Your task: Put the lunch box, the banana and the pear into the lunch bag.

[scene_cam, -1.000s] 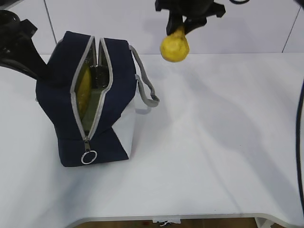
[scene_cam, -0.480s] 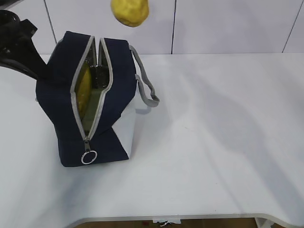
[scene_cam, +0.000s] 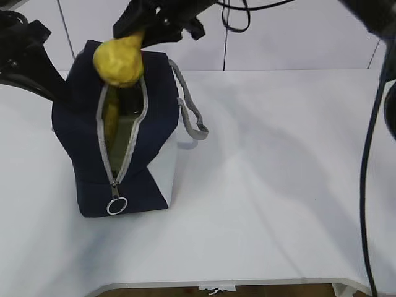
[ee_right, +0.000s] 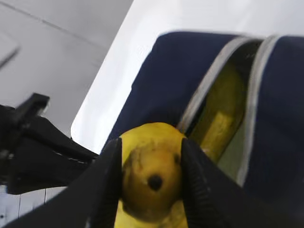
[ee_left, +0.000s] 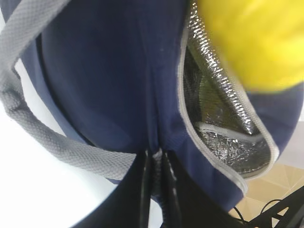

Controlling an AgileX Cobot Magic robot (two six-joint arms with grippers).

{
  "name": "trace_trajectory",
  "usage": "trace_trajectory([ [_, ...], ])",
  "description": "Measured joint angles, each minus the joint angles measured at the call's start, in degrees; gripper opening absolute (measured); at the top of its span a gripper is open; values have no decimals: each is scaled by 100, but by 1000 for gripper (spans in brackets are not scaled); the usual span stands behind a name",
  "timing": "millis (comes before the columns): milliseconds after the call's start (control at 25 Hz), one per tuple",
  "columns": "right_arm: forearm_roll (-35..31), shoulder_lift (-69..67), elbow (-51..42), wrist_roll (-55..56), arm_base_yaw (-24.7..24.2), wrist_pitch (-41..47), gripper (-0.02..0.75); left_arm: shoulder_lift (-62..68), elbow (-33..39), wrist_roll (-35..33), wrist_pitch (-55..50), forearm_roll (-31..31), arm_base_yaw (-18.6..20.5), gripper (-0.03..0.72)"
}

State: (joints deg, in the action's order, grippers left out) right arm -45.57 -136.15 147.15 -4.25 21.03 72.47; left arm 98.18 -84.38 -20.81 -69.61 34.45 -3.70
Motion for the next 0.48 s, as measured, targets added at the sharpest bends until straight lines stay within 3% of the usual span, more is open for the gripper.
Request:
trace_trajectory([
  [240, 80, -390, 0, -80, 237, -10, 288, 0, 0, 0, 0, 46, 0, 12],
  [480, 640, -558, -11, -80, 241, -30, 325, 0, 0, 0, 0, 151, 0, 12],
])
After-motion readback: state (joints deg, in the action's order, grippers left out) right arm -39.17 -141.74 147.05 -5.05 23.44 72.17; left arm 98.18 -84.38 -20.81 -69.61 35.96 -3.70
